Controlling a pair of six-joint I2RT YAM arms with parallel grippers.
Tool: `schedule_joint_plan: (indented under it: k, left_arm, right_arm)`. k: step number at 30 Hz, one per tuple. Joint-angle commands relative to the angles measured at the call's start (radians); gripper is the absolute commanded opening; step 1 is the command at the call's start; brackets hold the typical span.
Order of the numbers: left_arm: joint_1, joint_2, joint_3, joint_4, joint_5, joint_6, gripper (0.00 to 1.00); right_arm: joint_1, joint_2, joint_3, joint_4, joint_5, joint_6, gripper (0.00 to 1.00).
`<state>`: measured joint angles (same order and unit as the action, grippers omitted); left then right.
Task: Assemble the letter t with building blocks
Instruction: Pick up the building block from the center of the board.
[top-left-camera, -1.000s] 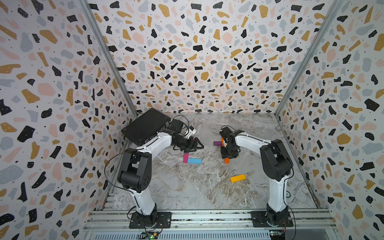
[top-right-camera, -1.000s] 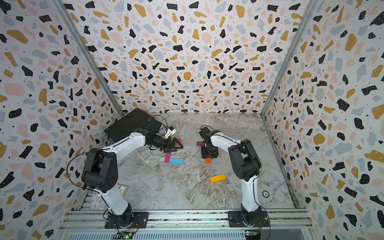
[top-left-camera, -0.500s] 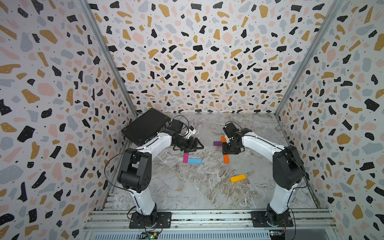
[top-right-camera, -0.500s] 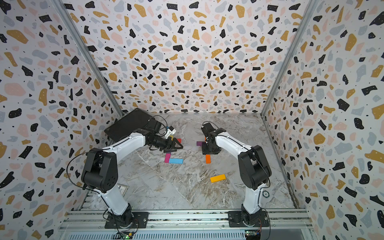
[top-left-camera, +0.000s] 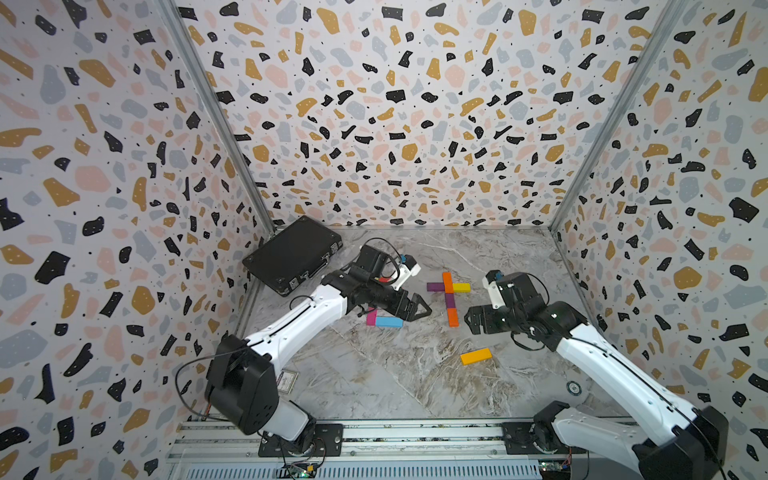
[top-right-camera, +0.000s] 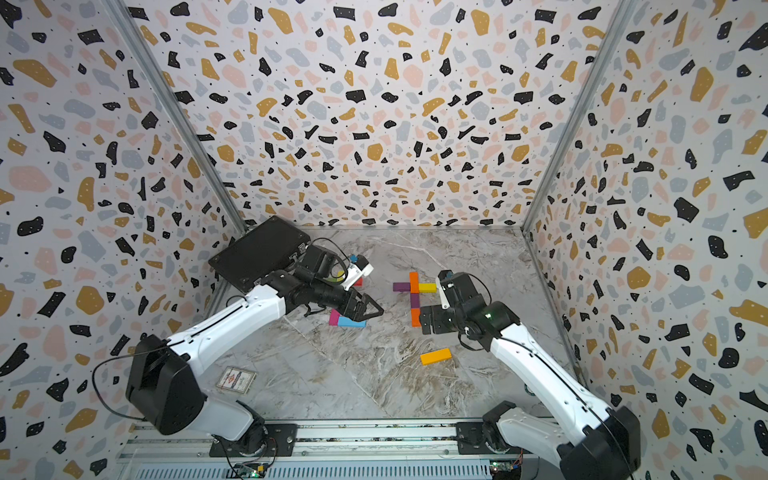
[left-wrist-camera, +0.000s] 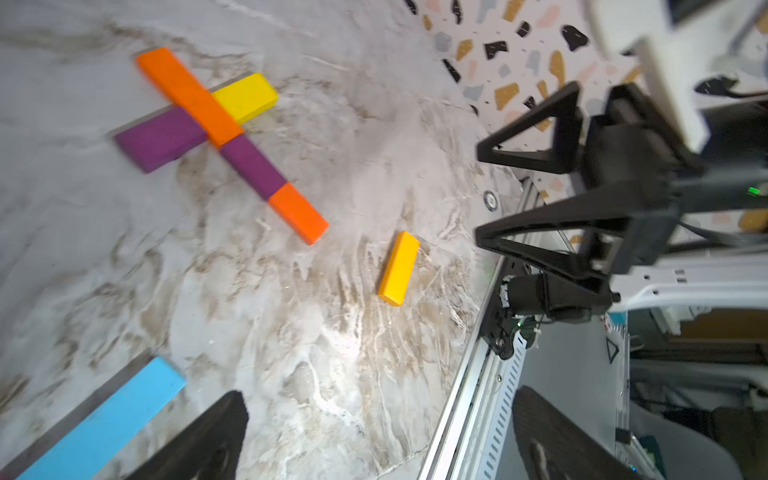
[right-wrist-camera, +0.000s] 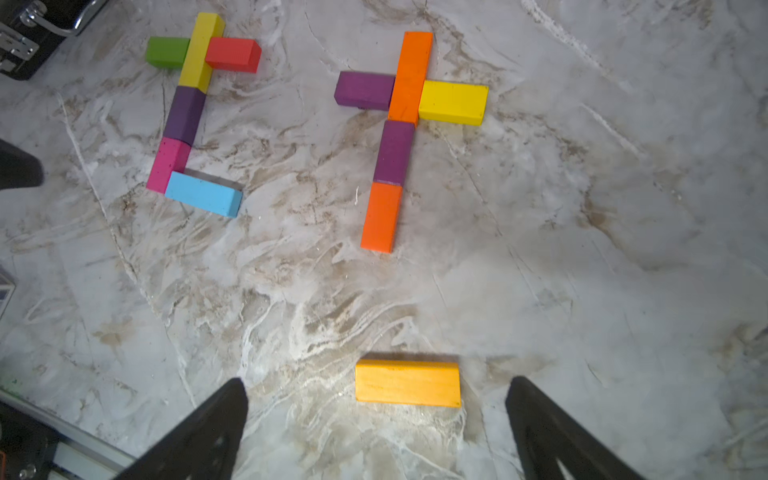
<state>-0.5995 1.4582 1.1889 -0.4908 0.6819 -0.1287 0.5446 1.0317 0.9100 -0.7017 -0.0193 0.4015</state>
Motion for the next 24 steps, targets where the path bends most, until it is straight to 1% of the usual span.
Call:
schedule_joint_plan:
  k: [1, 2, 3, 4, 6, 7, 8, 9, 10, 13, 16, 20, 22, 24]
  left_arm:
    - [-0.075, -0.014, -0.032, 0.041, -0.051, 0.08, 0.99]
    - [-0.102, -0.01, -0.03, 0.031, -0.061, 0.1, 0.99]
    - [-0.132, -0.003, -0.026, 0.019, -0.082, 0.119, 0.95]
    - [-0.154, 0.008, -0.02, 0.007, -0.097, 0.133, 0.93]
    - [-0.184, 0.034, -0.017, -0.004, -0.125, 0.152, 0.87]
    - [-0.202, 0.054, -0.013, -0.014, -0.137, 0.17, 0.84]
    - [-0.221, 0.069, -0.007, -0.029, -0.156, 0.192, 0.81]
    - [-0.244, 0.088, -0.004, -0.041, -0.185, 0.216, 0.79]
    - [-0.267, 0.103, -0.007, -0.039, -0.208, 0.238, 0.78]
    - [-0.317, 0.144, -0.024, 0.023, -0.242, 0.254, 0.77]
    - [-0.345, 0.21, -0.002, 0.088, -0.269, 0.232, 0.72]
    - [-0.387, 0.324, 0.093, 0.076, -0.324, 0.234, 0.62]
    - [-0.41, 0.379, 0.143, 0.058, -0.35, 0.239, 0.59]
    - [-0.432, 0.426, 0.191, 0.035, -0.4, 0.241, 0.56]
  right_arm:
    - [0.003, -0.081, -0.092, -0.072, -0.021, 0.023, 1.0]
    - [0.003, -0.113, -0.117, -0.09, -0.025, 0.042, 1.0]
    - [0.003, -0.154, -0.144, -0.115, -0.018, 0.072, 1.0]
    - [0.004, -0.197, -0.172, -0.131, -0.008, 0.112, 0.97]
    - [0.005, -0.278, -0.211, -0.118, -0.056, 0.165, 0.92]
    - [0.004, -0.312, -0.221, -0.132, -0.064, 0.201, 0.91]
    - [0.005, -0.332, -0.227, -0.15, -0.063, 0.234, 0.91]
    - [0.005, -0.354, -0.233, -0.166, -0.077, 0.256, 0.98]
    - [0.005, -0.37, -0.236, -0.193, -0.091, 0.274, 0.99]
    - [0.01, -0.434, -0.262, -0.263, -0.106, 0.333, 0.99]
    - [0.01, -0.554, -0.311, -0.292, -0.111, 0.372, 1.0]
    - [0.01, -0.721, -0.386, -0.251, -0.179, 0.404, 1.0]
    - [0.011, -0.767, -0.415, -0.241, -0.206, 0.397, 1.0]
    - [0.011, -0.777, -0.425, -0.246, -0.22, 0.378, 1.0]
